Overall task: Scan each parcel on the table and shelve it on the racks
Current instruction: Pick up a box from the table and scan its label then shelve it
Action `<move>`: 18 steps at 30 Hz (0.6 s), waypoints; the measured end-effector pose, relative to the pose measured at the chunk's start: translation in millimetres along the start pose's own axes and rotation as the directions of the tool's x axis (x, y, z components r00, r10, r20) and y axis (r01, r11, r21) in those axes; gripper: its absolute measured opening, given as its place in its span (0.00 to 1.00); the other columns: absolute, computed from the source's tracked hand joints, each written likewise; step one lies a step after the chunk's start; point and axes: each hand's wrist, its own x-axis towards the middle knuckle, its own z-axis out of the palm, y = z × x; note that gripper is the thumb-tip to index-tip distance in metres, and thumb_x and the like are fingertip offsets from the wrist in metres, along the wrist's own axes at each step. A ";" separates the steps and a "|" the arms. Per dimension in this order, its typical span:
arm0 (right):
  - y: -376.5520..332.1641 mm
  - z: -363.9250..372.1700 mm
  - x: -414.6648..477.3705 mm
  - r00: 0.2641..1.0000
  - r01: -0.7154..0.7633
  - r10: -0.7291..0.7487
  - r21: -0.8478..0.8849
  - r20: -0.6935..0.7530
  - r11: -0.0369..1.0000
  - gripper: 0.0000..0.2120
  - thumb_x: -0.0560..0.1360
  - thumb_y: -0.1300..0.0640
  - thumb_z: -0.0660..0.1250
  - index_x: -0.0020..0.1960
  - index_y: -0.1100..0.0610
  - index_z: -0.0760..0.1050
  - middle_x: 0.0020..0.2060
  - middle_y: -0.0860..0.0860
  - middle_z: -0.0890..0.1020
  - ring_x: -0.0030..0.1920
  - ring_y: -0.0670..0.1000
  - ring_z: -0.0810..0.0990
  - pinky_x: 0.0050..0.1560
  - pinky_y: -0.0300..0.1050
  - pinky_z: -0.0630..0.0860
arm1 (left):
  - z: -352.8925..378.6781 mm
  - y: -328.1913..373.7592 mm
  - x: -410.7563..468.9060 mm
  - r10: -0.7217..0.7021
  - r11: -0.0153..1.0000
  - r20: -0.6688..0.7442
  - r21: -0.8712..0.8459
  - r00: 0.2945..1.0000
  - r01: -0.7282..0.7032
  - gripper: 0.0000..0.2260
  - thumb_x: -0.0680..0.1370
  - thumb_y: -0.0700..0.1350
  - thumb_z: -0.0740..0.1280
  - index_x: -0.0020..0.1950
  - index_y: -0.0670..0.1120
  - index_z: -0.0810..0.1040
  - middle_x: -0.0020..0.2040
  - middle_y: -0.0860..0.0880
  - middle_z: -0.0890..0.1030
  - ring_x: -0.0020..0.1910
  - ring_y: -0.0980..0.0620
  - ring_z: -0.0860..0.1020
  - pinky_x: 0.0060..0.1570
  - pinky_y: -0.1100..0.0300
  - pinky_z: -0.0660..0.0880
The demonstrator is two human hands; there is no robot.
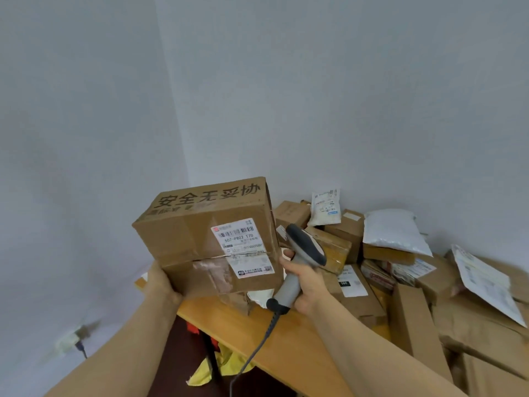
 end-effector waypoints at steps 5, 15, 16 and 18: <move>3.2 -12.5 5.0 1.000 -0.003 0.002 -0.022 -0.016 1.000 0.09 0.69 0.71 0.71 0.45 0.60 0.78 0.44 0.61 0.83 0.44 0.61 0.82 0.52 0.60 0.78 | -2.6 -3.0 17.3 -0.032 0.993 0.116 0.112 0.993 0.019 0.11 0.80 0.43 0.60 0.60 0.44 0.77 0.53 0.46 0.81 0.49 0.48 0.79 0.57 0.49 0.74; 16.3 -54.9 25.6 0.999 0.022 -0.018 0.086 -0.049 0.996 0.13 0.67 0.73 0.68 0.44 0.58 0.79 0.48 0.56 0.81 0.49 0.58 0.80 0.57 0.59 0.76 | -8.8 27.5 21.2 -0.236 0.922 0.307 0.371 0.922 0.113 0.18 0.77 0.61 0.59 0.44 0.49 0.80 0.44 0.48 0.81 0.44 0.49 0.76 0.48 0.54 0.70; 17.6 -57.9 25.5 0.998 0.019 -0.013 0.087 -0.068 0.996 0.13 0.66 0.73 0.69 0.47 0.59 0.79 0.50 0.56 0.81 0.51 0.59 0.80 0.58 0.59 0.75 | -9.2 30.4 23.4 -0.291 0.901 0.321 0.409 0.901 0.146 0.27 0.75 0.68 0.57 0.45 0.48 0.82 0.47 0.47 0.83 0.48 0.47 0.78 0.53 0.50 0.71; 17.9 -65.2 24.4 0.995 0.005 0.003 0.078 -0.100 0.997 0.14 0.68 0.72 0.69 0.51 0.60 0.80 0.51 0.57 0.81 0.52 0.59 0.80 0.52 0.57 0.78 | -7.1 34.7 21.5 -0.402 0.843 0.343 0.501 0.849 0.197 0.39 0.70 0.77 0.53 0.51 0.43 0.83 0.53 0.41 0.83 0.55 0.40 0.79 0.59 0.44 0.72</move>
